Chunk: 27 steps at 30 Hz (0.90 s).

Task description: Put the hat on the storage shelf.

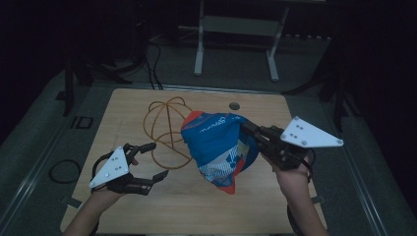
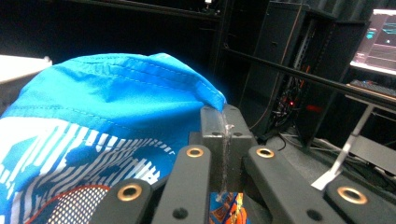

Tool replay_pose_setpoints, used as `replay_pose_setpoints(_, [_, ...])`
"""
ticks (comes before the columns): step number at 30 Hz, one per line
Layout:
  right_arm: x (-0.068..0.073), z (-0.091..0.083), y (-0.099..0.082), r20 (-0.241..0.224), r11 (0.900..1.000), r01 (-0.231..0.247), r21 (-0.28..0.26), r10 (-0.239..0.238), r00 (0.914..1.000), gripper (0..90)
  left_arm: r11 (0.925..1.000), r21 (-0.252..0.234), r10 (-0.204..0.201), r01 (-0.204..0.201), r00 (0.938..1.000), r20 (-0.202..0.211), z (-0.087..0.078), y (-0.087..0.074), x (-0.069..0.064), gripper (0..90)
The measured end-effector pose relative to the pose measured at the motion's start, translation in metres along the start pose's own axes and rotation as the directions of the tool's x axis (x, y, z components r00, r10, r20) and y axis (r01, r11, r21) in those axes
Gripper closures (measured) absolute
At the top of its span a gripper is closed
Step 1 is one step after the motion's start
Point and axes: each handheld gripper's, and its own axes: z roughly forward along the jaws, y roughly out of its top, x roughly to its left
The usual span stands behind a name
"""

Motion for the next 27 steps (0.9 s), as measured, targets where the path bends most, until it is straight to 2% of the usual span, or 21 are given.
replay_pose_setpoints(4, [0.000,0.020,0.010,-0.002,1.0000,0.003,0.005,-0.003,1.0000,90.0,0.9988,0.023,-0.042,0.043,0.9980,-0.047,-0.003,-0.022,-0.001,7.5])
replay_pose_setpoints(6, [-0.001,0.031,0.014,-0.014,1.0000,-0.001,0.006,0.001,0.9999,90.0,0.9970,0.036,-0.066,0.069,0.9950,-0.075,-0.004,-0.033,-0.002,2.9])
replay_pose_setpoints(7, [0.000,0.035,0.015,-0.014,1.0000,0.001,0.008,-0.001,0.9999,90.0,0.9965,0.044,-0.067,0.072,0.9930,-0.098,-0.005,-0.039,-0.002,2.1])
replay_pose_setpoints(8, [0.000,0.035,0.015,-0.014,1.0000,0.001,0.008,-0.001,0.9999,90.0,0.9965,0.044,-0.067,0.072,0.9930,-0.098,-0.005,-0.039,-0.002,2.1])
replay_pose_setpoints(9, [0.000,0.042,0.017,-0.014,0.9999,0.003,0.011,-0.003,0.9999,90.0,0.9947,0.060,-0.075,0.083,0.9890,-0.128,-0.006,-0.048,-0.004,2.1])
replay_pose_setpoints(11, [0.002,0.060,0.022,-0.022,0.9997,0.009,0.023,-0.009,0.9997,90.0,0.9927,0.076,-0.082,0.094,0.9850,-0.152,-0.007,-0.056,-0.006,2.1])
replay_pose_setpoints(14, [0.003,0.078,0.027,-0.038,0.9995,0.003,0.033,-0.002,0.9993,90.0,0.9908,0.070,-0.104,0.117,0.9808,-0.165,-0.010,-0.068,-0.009,2.2])
replay_pose_setpoints(17, [0.004,0.098,0.032,-0.048,0.9990,-0.001,0.045,0.003,0.9988,90.0,0.9922,0.070,-0.088,0.103,0.9774,-0.192,-0.013,-0.077,-0.014,2.2])
replay_pose_setpoints(20, [0.005,0.119,0.037,-0.058,0.9980,-0.006,0.063,0.009,0.9983,90.0,0.9916,0.063,-0.098,0.113,0.9742,-0.203,-0.015,-0.086,-0.016,2.2])
replay_pose_setpoints(23, [0.006,0.142,0.039,-0.061,0.9961,-0.015,0.087,0.020,0.9979,90.0,0.9878,0.077,-0.116,0.135,0.9709,-0.210,-0.015,-0.094,-0.016,2.2])
replay_pose_setpoints(25, [0.006,0.156,0.039,-0.065,0.9943,-0.024,0.104,0.031,0.9974,90.0,0.9860,0.098,-0.111,0.135,0.9697,-0.218,-0.016,-0.098,-0.016,2.1])
replay_pose_setpoints(27, [0.008,0.169,0.039,-0.073,0.9921,-0.033,0.121,0.042,0.9964,90.0,0.9857,0.091,-0.118,0.142,0.9678,-0.222,-0.018,-0.101,-0.014,2.2])
